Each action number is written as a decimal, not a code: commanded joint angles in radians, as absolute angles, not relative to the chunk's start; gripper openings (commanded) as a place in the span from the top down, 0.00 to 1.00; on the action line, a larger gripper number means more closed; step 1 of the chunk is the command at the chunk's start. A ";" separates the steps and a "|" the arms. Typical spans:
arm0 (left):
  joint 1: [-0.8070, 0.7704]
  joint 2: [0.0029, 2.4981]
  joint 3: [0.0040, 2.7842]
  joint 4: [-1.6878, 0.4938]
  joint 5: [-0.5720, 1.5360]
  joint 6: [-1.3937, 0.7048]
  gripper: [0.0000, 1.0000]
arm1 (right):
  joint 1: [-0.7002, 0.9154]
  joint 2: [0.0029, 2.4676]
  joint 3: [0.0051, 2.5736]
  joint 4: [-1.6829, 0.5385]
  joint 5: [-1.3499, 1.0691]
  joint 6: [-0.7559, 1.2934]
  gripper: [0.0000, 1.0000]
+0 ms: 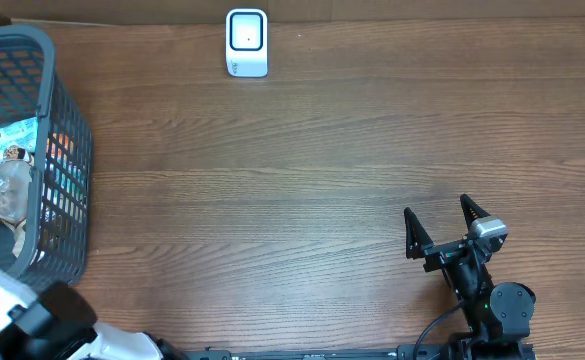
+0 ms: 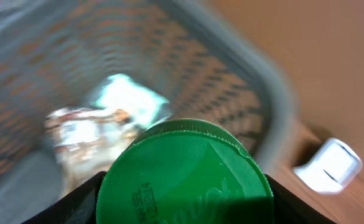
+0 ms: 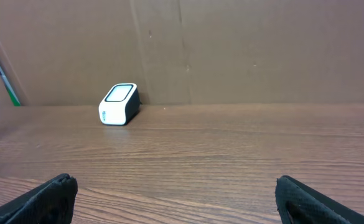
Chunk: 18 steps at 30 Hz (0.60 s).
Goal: Scan the item barcode
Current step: 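Lift the jar out and carry it toward the white scanner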
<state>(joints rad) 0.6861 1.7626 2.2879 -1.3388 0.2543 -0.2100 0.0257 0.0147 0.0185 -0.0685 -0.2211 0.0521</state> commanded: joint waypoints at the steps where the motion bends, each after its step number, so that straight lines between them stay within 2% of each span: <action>1: 0.577 1.687 2.372 -1.360 0.297 -0.223 0.59 | 0.020 0.003 0.008 -0.063 -0.222 0.056 0.00; 11: 0.176 1.655 2.363 -1.470 0.278 -0.197 0.59 | 0.020 0.003 0.008 -0.063 -0.222 0.055 0.00; 18: -0.050 1.681 2.257 -1.521 0.177 -0.194 0.59 | 0.020 0.003 0.008 -0.063 -0.222 0.056 0.00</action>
